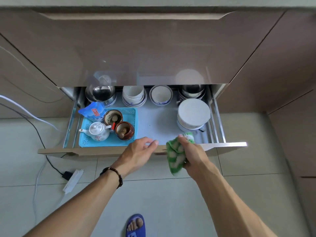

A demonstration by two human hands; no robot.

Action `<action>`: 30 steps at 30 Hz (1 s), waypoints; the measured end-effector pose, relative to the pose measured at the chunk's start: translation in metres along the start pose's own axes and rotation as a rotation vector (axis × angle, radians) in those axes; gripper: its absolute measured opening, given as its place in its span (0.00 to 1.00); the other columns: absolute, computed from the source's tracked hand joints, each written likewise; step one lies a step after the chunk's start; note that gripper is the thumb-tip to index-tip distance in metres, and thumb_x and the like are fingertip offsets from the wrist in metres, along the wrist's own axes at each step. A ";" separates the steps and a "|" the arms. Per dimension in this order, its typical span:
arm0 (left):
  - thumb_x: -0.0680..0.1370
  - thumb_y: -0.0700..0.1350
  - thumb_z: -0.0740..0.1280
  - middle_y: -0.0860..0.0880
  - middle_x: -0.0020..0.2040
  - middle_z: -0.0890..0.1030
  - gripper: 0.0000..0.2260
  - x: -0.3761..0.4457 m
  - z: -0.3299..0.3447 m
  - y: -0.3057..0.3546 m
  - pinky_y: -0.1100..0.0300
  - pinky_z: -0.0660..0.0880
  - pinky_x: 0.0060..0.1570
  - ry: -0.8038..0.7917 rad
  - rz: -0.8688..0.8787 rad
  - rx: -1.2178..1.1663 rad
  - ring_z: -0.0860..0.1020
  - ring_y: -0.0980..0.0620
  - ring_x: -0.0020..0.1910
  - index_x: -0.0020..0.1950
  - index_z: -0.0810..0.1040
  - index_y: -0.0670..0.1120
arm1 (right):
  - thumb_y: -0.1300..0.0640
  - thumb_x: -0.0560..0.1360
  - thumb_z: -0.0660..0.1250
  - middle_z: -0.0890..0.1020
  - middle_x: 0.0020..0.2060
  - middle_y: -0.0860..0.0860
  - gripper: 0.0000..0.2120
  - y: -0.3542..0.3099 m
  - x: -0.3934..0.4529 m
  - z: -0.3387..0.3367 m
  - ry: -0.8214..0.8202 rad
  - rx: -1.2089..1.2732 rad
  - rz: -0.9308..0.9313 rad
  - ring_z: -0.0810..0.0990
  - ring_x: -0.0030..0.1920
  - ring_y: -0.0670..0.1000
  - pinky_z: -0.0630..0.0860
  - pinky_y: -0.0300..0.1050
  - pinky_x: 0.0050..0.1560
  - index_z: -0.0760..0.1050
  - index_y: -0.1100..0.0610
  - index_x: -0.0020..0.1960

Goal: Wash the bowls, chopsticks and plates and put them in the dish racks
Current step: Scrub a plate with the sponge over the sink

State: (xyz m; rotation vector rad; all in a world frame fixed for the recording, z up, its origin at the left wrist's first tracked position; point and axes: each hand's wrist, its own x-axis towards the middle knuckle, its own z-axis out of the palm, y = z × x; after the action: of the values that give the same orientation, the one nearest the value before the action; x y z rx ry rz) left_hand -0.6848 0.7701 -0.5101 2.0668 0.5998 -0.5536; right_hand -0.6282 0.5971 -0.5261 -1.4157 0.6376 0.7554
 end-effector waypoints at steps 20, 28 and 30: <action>0.83 0.53 0.61 0.51 0.40 0.74 0.11 -0.134 0.074 0.437 0.56 0.67 0.40 -0.030 0.445 -0.161 0.73 0.51 0.40 0.45 0.74 0.48 | 0.52 0.74 0.74 0.86 0.39 0.45 0.05 -0.273 -0.243 -0.285 0.138 -0.244 -0.498 0.78 0.33 0.38 0.70 0.34 0.37 0.83 0.52 0.48; 0.83 0.47 0.63 0.44 0.49 0.82 0.05 -0.133 0.122 0.578 0.55 0.77 0.47 -0.065 0.541 -0.146 0.78 0.50 0.42 0.54 0.77 0.48 | 0.44 0.65 0.79 0.85 0.45 0.53 0.15 -0.356 -0.262 -0.385 0.360 -0.326 -0.619 0.84 0.48 0.53 0.80 0.48 0.49 0.82 0.52 0.44; 0.82 0.47 0.65 0.40 0.50 0.83 0.04 -0.125 0.133 0.614 0.43 0.79 0.51 -0.157 0.562 -0.151 0.81 0.45 0.43 0.53 0.78 0.49 | 0.39 0.60 0.78 0.83 0.48 0.54 0.21 -0.376 -0.261 -0.416 0.385 -0.432 -0.637 0.84 0.48 0.54 0.82 0.55 0.49 0.81 0.52 0.44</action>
State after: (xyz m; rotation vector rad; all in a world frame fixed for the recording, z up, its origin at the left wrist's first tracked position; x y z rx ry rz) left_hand -0.4345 0.3317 -0.1163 1.9106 -0.0416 -0.3218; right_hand -0.4759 0.1604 -0.1153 -2.0491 0.2754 0.1059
